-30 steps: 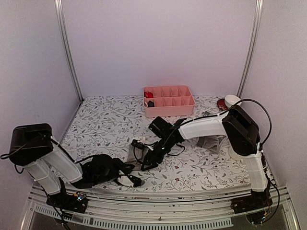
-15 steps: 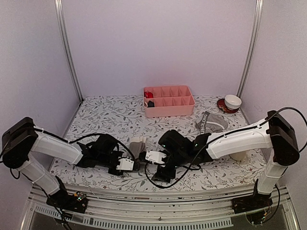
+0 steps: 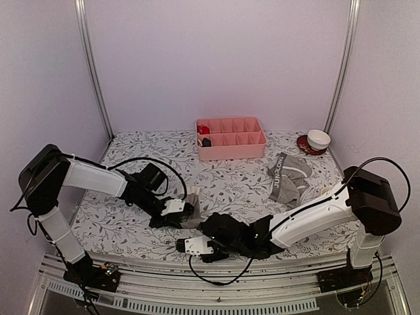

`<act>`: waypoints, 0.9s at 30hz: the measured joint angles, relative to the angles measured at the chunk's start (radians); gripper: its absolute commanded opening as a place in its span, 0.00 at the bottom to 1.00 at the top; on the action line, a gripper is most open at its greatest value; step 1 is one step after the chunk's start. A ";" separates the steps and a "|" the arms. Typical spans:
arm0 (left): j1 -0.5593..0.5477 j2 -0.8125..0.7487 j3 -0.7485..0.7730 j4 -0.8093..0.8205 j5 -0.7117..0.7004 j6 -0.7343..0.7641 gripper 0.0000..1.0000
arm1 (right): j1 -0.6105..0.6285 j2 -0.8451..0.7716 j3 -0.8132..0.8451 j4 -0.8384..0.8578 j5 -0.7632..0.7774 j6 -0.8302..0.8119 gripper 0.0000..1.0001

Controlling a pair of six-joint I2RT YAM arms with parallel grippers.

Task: Roll the underwear
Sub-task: Roll the underwear at the center of the board.

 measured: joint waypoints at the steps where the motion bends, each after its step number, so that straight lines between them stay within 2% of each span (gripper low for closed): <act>1: 0.009 0.021 0.027 -0.032 0.025 0.002 0.00 | 0.004 0.035 0.016 0.019 0.030 -0.031 0.71; 8: 0.077 0.167 0.194 -0.241 0.179 0.042 0.00 | -0.016 0.184 0.128 0.121 0.149 -0.209 0.78; 14: 0.098 0.203 0.230 -0.319 0.227 0.065 0.00 | -0.076 0.225 0.165 0.169 0.143 -0.283 0.80; 18: 0.098 0.200 0.225 -0.322 0.228 0.058 0.00 | -0.104 0.230 0.171 0.176 0.109 -0.314 0.79; 27: 0.090 0.104 0.127 -0.211 0.156 -0.009 0.00 | -0.113 0.275 0.245 0.152 0.022 -0.349 0.72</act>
